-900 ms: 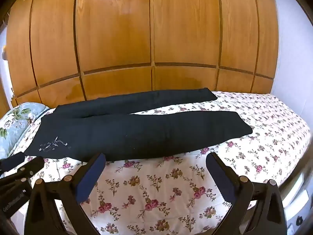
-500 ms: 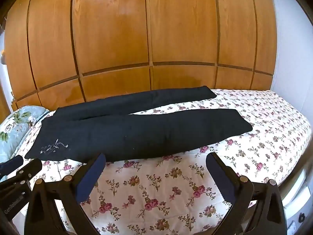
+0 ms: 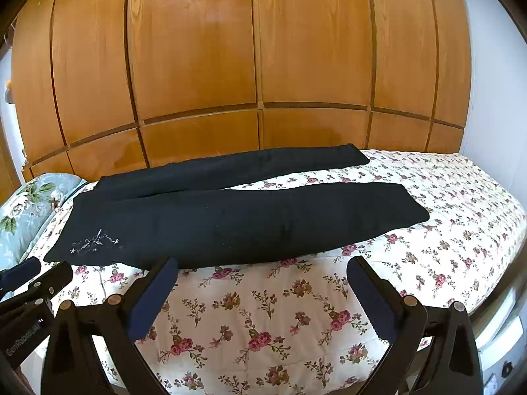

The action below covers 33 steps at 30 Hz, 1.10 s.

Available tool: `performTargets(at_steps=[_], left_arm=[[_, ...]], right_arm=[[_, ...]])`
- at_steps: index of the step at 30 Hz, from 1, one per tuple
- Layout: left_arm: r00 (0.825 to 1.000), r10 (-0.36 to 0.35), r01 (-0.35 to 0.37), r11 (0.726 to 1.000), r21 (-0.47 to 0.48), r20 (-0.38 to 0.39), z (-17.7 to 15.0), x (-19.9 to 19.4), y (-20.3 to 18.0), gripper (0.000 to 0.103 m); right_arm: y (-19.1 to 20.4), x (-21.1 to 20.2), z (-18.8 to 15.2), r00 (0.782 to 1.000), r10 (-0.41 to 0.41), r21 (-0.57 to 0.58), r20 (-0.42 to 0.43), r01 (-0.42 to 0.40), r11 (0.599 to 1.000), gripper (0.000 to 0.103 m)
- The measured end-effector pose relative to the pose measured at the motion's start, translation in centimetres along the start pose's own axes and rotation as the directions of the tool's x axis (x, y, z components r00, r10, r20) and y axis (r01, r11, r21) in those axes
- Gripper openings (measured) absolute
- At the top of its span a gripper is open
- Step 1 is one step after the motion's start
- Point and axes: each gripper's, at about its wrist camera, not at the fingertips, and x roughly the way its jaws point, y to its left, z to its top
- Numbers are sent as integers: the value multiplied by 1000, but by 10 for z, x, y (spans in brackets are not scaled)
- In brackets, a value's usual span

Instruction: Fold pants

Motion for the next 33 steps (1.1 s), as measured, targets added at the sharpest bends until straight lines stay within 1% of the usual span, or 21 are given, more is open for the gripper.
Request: performTargets(at_steps=[12, 22, 33], left_arm=[[1000, 1, -1, 1000, 0, -9, -4, 3, -1, 59], [1000, -2, 2, 1000, -1, -13, -4, 4, -2, 59], [1000, -1, 0, 1000, -7, -23, -5, 7, -1, 59]], right_arm=[[-3, 3, -1, 1000, 2, 12, -8, -2, 1000, 103], [-4, 9, -4, 999, 10, 17, -31, -10, 1000, 103], [-3, 10, -6, 999, 14, 13, -33, -13, 1000, 103]])
